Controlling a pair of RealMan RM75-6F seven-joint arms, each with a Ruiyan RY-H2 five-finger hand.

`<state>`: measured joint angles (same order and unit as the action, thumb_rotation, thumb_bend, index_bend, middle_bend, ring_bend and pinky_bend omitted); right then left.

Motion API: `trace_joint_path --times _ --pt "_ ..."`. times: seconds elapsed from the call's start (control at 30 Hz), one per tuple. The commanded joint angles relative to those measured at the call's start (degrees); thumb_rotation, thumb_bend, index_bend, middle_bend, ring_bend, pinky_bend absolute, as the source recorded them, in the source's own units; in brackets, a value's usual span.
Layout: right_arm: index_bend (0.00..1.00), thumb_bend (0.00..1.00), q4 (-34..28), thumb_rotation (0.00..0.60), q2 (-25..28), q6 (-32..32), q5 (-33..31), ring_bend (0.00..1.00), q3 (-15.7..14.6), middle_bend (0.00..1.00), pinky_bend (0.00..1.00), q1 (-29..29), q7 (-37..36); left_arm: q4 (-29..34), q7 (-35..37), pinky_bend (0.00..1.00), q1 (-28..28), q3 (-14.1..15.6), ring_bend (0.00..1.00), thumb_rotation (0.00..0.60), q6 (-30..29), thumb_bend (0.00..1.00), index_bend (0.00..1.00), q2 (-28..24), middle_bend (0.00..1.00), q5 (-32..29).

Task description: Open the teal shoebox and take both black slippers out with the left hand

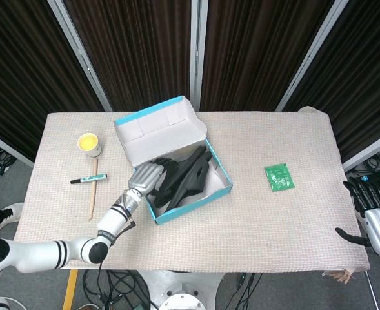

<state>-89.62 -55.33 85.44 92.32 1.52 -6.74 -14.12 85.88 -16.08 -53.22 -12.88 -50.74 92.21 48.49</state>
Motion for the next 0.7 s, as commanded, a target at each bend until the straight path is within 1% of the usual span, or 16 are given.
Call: trace_joint_path --times 0.03,0.2,0.53,0.6,0.7 --pt "0.04 0.02 -0.12 0.6 0.07 0.07 0.08 0.0 -0.03 0.02 0.0 0.04 0.11 -1.28 -1.85 0.3 -0.37 0.77 0.13 0.6 -0.76 0.26 0.17 1.1 0.15 -1.18" --pt "0.04 0.02 -0.43 0.6 0.19 0.18 0.15 0.0 -0.09 0.02 0.0 0.16 0.41 -2.39 -4.32 0.3 -0.65 1.46 0.13 0.6 -1.07 0.26 0.17 1.83 0.16 -2.24" --pt "0.04 0.02 -0.93 0.6 0.5 0.76 -0.09 0.0 -0.06 0.02 0.0 0.67 0.88 -4.32 -6.38 0.36 -1.38 2.03 0.27 0.6 -0.46 0.26 0.22 3.78 0.24 -2.0" --pt "0.04 0.02 -0.97 0.6 0.51 0.87 -0.14 0.0 0.03 0.02 0.0 0.71 0.89 -5.17 -6.93 0.37 -1.52 2.31 0.28 0.6 -0.55 0.26 0.23 4.39 0.25 -1.57" --pt "0.04 0.02 -0.96 0.6 0.47 0.74 -0.21 0.0 0.06 0.02 0.0 0.67 0.89 -6.33 -7.86 0.4 -1.74 2.82 0.32 0.6 -0.56 0.26 0.3 5.24 0.31 -0.87"
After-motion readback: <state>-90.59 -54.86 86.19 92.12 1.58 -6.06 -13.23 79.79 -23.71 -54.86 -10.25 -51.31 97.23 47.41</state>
